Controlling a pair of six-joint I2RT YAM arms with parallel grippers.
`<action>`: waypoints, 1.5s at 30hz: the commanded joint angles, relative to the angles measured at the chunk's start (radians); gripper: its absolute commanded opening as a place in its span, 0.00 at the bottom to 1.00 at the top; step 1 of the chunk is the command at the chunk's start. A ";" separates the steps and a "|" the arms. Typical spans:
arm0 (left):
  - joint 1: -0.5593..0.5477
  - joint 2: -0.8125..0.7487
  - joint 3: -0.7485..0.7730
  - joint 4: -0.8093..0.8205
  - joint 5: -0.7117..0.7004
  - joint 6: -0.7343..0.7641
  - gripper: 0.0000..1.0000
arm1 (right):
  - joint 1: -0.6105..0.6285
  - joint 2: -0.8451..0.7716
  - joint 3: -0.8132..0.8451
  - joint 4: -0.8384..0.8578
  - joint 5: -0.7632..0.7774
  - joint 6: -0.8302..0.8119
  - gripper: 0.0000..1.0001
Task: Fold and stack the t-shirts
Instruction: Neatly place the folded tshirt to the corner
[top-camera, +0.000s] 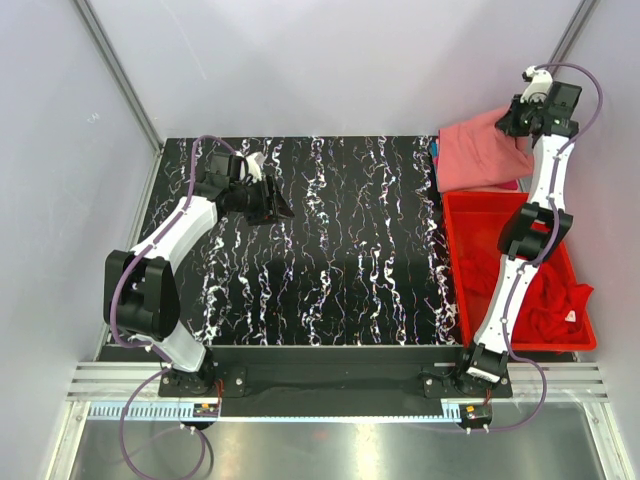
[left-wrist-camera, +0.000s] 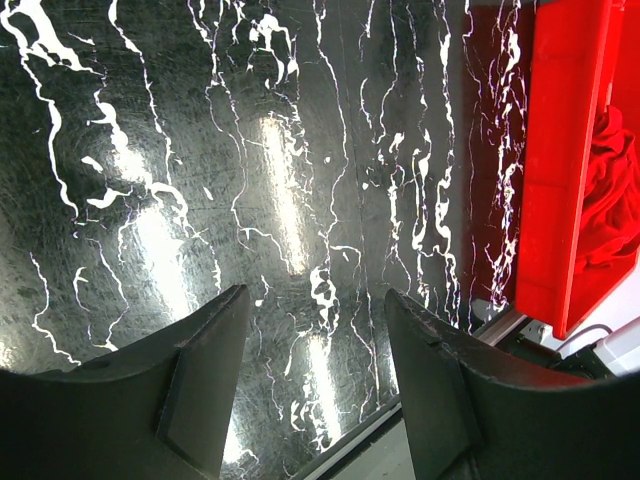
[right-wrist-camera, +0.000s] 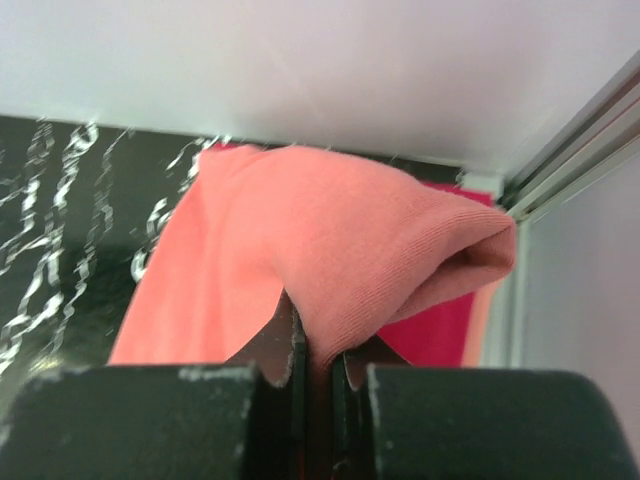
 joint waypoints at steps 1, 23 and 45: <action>-0.007 0.001 -0.005 0.040 0.042 0.000 0.62 | 0.005 0.019 0.049 0.172 0.048 -0.032 0.00; -0.034 -0.036 -0.023 0.069 0.085 -0.021 0.65 | 0.034 -0.203 -0.132 0.205 0.527 0.198 0.64; -0.058 -0.483 -0.047 0.269 0.096 0.022 0.99 | 0.321 -1.035 -0.892 -0.089 0.153 0.689 1.00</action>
